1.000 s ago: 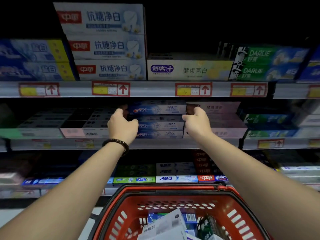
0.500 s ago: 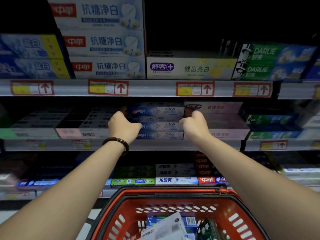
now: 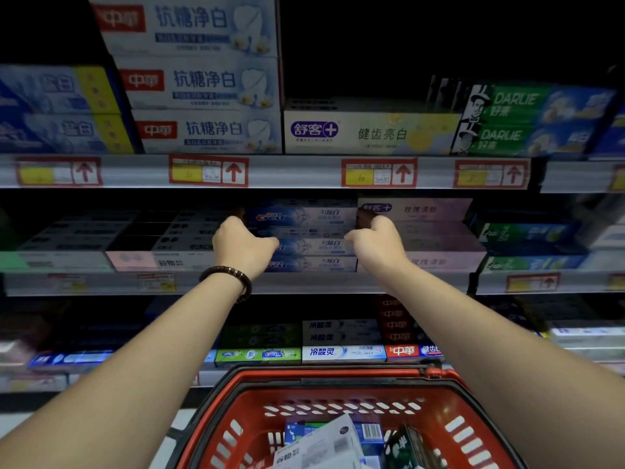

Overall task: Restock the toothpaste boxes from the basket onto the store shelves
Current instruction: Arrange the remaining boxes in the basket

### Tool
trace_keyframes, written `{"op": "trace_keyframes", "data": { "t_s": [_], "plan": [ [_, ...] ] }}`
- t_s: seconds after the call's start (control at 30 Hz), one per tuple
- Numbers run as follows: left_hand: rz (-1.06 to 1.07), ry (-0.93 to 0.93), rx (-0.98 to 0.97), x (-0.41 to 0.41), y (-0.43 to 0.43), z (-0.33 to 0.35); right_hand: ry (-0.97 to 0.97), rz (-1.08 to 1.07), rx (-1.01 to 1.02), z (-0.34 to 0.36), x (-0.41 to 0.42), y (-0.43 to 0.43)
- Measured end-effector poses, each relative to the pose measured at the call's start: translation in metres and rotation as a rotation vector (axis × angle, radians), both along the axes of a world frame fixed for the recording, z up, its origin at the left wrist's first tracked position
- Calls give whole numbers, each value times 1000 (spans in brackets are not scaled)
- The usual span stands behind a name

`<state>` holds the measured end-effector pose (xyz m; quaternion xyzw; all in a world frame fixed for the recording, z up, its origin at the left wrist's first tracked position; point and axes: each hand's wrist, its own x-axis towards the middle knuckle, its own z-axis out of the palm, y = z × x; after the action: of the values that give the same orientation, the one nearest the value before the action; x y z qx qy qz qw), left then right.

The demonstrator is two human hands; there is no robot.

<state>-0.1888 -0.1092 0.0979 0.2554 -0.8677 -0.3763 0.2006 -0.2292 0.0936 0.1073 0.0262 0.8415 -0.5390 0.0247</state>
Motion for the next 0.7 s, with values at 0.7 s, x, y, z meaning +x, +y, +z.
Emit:
{"op": "trace_keyframes", "data": {
  "t_s": [0.7],
  "plan": [
    [2,4,80,9,-6,15,77,-50,-36,2,5,9]
  ]
}}
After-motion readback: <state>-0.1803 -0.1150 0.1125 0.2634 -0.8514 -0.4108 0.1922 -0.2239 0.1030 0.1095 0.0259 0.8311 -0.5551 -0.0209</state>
